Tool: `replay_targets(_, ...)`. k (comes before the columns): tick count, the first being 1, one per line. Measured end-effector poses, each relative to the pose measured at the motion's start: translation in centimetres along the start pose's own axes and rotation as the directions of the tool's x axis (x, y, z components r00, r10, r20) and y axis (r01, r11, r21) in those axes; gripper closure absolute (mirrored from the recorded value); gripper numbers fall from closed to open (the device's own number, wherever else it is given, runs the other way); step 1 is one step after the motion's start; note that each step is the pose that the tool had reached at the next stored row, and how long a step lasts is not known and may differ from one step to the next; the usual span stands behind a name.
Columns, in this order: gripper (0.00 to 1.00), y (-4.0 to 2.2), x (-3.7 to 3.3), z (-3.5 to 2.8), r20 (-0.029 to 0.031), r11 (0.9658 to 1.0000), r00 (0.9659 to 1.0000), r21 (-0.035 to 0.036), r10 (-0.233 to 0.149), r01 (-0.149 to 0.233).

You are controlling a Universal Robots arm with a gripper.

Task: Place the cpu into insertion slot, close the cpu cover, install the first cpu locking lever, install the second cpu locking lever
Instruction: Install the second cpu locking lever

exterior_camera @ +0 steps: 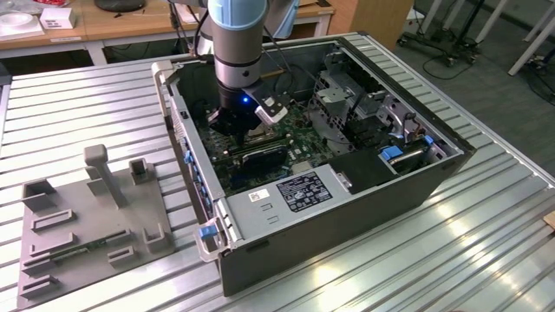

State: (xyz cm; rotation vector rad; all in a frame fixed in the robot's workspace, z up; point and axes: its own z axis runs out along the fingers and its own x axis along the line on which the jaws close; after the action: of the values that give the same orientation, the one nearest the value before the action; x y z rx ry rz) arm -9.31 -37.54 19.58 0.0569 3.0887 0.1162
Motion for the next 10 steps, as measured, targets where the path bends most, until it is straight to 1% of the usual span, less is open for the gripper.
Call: replay_targets(10,0.89,0.00,0.00,0.04,0.0003,1.0000,1.0000,-0.0009,0.000,0.000)
